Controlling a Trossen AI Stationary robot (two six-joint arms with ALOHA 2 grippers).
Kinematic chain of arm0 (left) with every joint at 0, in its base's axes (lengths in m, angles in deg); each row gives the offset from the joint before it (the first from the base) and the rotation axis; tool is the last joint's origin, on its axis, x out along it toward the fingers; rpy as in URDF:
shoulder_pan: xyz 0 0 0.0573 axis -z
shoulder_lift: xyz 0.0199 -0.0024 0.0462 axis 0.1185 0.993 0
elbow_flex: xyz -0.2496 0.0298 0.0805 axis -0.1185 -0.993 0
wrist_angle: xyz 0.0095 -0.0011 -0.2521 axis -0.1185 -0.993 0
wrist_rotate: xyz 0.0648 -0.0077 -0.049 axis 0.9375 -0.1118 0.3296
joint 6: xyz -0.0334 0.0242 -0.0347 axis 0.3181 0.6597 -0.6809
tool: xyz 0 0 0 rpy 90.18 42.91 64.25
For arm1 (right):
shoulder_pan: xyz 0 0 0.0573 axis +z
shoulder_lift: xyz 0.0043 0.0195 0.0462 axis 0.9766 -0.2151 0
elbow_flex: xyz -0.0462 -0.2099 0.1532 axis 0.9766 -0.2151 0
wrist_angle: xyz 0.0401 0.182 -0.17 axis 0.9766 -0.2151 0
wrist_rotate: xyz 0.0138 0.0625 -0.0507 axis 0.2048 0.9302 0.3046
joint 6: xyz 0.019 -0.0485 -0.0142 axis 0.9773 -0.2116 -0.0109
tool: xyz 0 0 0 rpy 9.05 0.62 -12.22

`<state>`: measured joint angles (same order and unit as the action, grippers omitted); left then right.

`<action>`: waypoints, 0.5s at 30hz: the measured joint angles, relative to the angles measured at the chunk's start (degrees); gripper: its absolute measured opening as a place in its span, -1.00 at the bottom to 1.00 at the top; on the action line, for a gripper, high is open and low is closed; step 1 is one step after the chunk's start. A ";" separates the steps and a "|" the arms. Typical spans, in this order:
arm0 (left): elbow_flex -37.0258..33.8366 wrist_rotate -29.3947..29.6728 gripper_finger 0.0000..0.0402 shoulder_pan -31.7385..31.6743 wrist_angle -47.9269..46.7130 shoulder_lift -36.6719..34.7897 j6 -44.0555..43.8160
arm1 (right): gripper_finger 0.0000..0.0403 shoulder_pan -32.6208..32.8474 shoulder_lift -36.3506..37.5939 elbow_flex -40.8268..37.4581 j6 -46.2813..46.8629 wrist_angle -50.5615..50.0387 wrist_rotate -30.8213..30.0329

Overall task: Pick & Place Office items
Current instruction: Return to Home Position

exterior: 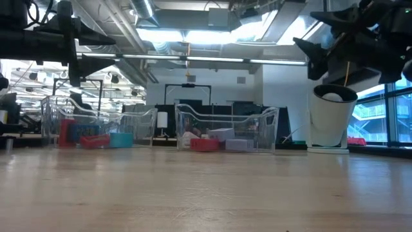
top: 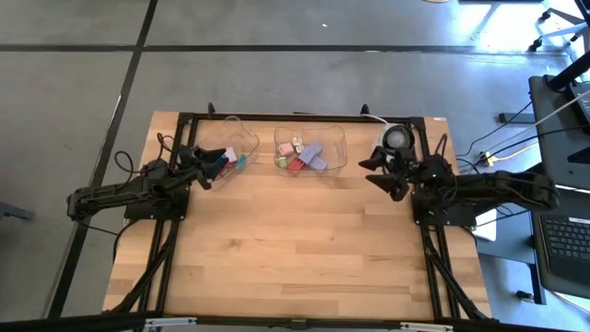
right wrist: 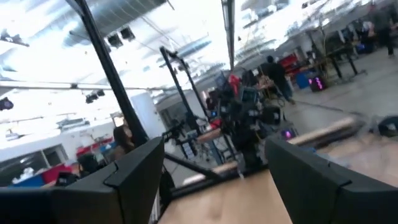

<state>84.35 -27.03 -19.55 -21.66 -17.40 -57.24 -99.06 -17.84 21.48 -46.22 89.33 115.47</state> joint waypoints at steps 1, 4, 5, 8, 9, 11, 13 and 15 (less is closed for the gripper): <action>0.00 0.01 0.33 -0.01 0.00 0.00 0.00 | 0.41 -0.49 0.87 0.00 0.49 0.09 0.26; 0.02 0.02 0.33 -0.01 0.00 0.00 0.00 | 0.41 -1.04 1.91 0.00 2.23 0.10 -1.82; 0.02 0.02 0.33 -0.01 0.02 0.00 0.00 | 0.41 -1.03 1.91 0.00 2.96 0.08 -3.36; 0.02 0.02 0.33 0.01 0.00 0.00 0.00 | 0.41 -1.03 1.91 0.00 3.48 0.06 -11.13; 0.02 0.02 0.33 0.02 0.00 0.00 0.00 | 0.41 -1.03 1.86 0.00 3.43 0.06 -14.11; 0.02 0.04 0.33 -0.01 0.00 0.00 0.00 | 0.41 -1.03 1.39 0.04 3.47 -0.62 -18.77; 0.02 0.04 0.33 0.01 0.00 0.00 0.00 | 0.41 -1.03 1.34 0.04 3.51 -1.59 -21.42; 0.02 0.05 0.33 0.00 0.00 0.00 0.00 | 0.40 -1.02 1.38 0.04 3.31 -2.34 -21.74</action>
<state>84.38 -26.97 -19.55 -21.66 -17.40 -57.24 -100.08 -16.46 21.53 -42.91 86.99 93.73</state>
